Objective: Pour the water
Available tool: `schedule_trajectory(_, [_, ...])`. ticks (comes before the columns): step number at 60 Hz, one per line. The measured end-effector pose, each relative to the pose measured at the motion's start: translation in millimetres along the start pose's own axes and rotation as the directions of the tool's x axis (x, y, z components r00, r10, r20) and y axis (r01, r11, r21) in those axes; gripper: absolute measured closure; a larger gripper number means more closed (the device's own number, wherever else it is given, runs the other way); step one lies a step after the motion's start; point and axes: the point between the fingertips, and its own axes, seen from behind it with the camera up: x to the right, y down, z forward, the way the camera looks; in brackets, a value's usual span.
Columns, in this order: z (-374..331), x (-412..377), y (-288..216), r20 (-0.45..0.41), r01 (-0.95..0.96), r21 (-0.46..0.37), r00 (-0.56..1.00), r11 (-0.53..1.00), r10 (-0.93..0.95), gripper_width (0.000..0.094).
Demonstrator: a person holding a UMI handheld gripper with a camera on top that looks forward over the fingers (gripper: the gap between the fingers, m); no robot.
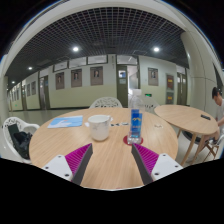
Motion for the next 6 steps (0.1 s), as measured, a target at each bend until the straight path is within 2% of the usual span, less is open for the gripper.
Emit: schedule_trajectory(6, [-35.4,-25.7,10.6,0.022,-0.034,0.012,0.999,0.999,0.033,0.0087])
